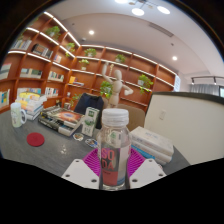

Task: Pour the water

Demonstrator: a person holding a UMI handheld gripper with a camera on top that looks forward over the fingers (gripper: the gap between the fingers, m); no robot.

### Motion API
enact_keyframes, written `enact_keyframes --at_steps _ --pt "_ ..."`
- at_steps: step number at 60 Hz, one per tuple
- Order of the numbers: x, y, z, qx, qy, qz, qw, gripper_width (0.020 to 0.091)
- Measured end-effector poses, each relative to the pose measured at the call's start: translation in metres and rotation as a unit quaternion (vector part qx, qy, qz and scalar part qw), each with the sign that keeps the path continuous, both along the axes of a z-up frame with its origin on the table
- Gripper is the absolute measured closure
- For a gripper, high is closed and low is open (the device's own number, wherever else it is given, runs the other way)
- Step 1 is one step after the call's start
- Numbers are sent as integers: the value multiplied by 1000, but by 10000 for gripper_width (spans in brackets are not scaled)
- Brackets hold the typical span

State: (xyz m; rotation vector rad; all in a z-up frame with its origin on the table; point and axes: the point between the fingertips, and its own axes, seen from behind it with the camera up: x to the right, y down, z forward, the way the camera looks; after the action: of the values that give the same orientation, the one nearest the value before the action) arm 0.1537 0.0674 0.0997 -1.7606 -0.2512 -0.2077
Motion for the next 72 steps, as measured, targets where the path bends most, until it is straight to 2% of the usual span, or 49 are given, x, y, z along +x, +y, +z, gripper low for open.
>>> enact_keyframes --at_steps 13,29,38,55,65,72 --pt "-120 2 15 5 -220 63 973 779" --pt "-268 32 48 68 -473 126 870 779" --pt "-324 45 63 113 -613 130 771 779" --pt "-378 61 70 171 -778 129 591 779" --pt "-388 64 67 178 -816 128 534 778" --pt "-387 65 66 176 -816 128 536 776"
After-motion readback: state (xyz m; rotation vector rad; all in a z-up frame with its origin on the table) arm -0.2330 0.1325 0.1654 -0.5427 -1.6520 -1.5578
